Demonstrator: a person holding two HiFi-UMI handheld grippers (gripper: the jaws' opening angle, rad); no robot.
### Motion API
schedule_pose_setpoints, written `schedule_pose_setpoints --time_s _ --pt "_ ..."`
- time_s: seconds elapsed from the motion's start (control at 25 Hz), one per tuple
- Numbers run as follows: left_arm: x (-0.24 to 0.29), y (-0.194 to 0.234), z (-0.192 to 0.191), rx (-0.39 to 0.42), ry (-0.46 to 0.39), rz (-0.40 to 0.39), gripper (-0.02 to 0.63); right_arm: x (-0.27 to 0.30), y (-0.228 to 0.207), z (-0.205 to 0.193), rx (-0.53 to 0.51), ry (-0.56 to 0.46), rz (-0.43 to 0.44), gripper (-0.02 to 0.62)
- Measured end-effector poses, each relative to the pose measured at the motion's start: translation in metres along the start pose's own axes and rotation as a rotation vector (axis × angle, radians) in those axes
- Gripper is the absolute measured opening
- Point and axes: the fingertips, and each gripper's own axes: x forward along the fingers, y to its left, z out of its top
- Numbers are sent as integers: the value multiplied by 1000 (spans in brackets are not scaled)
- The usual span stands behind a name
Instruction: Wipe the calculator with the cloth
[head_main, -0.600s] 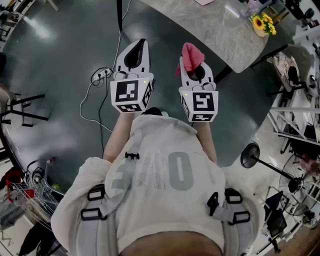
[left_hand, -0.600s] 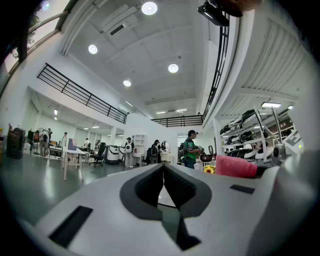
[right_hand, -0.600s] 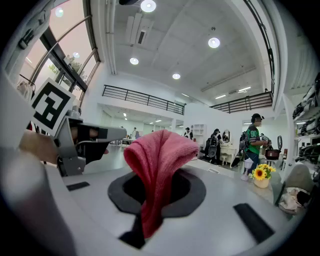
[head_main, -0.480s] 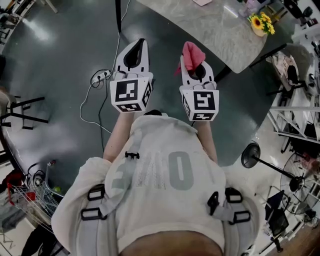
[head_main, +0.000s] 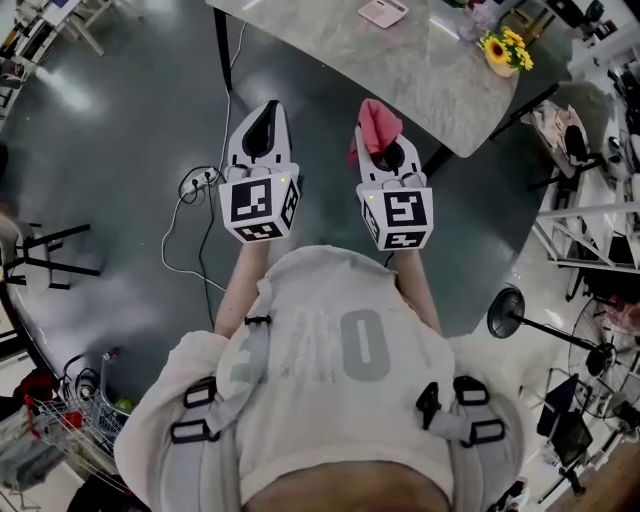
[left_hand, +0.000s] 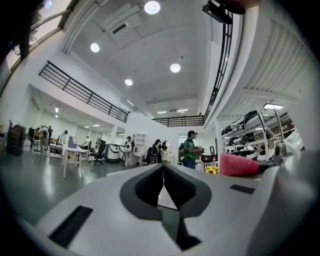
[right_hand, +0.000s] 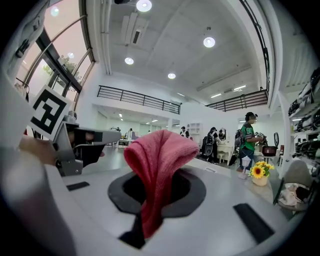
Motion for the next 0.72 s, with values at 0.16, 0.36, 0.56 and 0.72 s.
schedule_pose_setpoints --time_s 0.16,0.36,0.56,0.72 --pt "-2 2 -2 -7 14 24 21 -3 -3 -6 40 5 9 54" --pt "-12 25 -3 -12 34 57 21 -5 0 -20 35 43 -9 54" --pt "-12 41 3 16 35 85 21 -13 -20 -16 64 29 -54 54" --pt "8 46 5 24 11 83 21 -1 -43 -11 33 9 -67 54"
